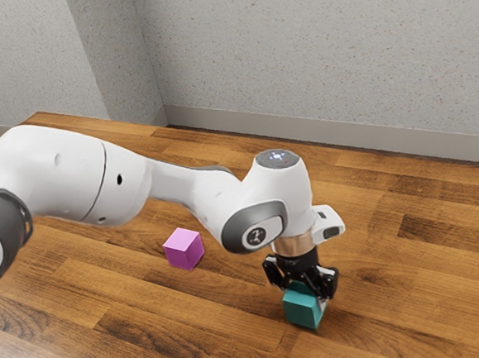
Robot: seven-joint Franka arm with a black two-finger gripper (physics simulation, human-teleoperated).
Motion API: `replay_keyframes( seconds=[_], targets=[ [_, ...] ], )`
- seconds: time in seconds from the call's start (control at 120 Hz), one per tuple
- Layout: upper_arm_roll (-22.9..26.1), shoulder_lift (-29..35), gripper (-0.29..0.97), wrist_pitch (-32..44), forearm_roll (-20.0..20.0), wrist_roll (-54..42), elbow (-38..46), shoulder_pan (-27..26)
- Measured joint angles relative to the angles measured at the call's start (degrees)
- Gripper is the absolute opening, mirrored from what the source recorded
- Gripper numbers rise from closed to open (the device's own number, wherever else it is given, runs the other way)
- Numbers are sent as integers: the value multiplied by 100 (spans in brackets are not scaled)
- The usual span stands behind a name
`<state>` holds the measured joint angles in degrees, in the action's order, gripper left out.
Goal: Pick up the blue block with one arm, and put the blue block on the pink block with one arm
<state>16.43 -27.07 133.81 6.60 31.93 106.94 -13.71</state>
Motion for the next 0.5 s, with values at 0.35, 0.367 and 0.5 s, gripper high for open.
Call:
replay_keyframes(
  seconds=[0.35,0.367,0.5],
  targets=[
    [-1516,1098,38,-288,-28,-395,815,67],
    [-1626,1126,38,-298,-48,-442,836,97],
    [-1911,1353,38,-417,-243,-843,788,491]
  ],
)
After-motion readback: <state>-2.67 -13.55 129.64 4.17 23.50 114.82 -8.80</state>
